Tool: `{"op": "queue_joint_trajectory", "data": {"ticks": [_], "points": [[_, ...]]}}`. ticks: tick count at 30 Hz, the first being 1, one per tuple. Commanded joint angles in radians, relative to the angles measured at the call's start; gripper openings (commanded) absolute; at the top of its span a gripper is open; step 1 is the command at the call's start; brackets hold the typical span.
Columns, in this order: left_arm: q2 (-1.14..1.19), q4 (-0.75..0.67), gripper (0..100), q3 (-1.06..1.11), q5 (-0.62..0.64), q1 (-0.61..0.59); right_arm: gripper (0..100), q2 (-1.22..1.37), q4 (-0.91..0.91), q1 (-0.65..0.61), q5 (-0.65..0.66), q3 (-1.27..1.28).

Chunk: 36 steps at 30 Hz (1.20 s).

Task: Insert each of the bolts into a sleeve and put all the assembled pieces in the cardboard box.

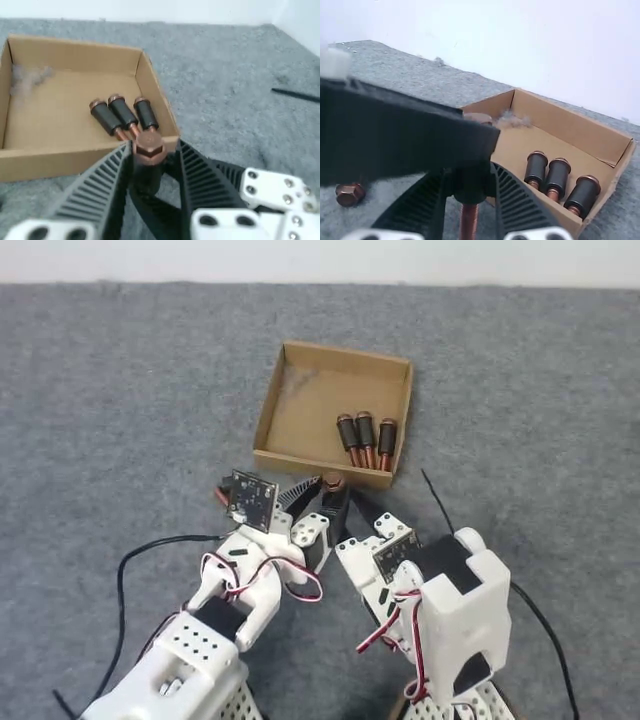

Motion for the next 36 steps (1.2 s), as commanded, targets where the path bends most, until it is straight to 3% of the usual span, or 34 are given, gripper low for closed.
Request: {"op": "queue_joint_trajectory", "data": {"ticks": [1,6,14,19,23,30,36], "points": [[-0.037,0.002,13,-0.079,-0.005,0.008,0.6,-0.007,-0.025,0.03,-0.006,-0.035],[-0.037,0.025,13,-0.111,-0.006,0.009,0.6,-0.007,-0.025,0.038,-0.006,-0.035],[-0.037,0.279,13,-0.266,-0.046,-0.005,0.6,-0.008,-0.025,0.039,-0.008,-0.037],[-0.037,0.382,11,-0.318,-0.046,-0.109,0.6,-0.008,-0.025,0.039,-0.008,-0.034],[-0.037,0.391,0,-0.326,-0.048,-0.226,0.6,-0.008,-0.025,0.039,-0.008,-0.034],[-0.037,0.393,1,-0.317,-0.048,-0.42,0.6,-0.008,-0.025,0.039,-0.008,-0.035],[-0.038,0.419,1,-0.246,-0.049,-0.503,0.6,-0.008,-0.025,0.039,-0.008,-0.032]]}}
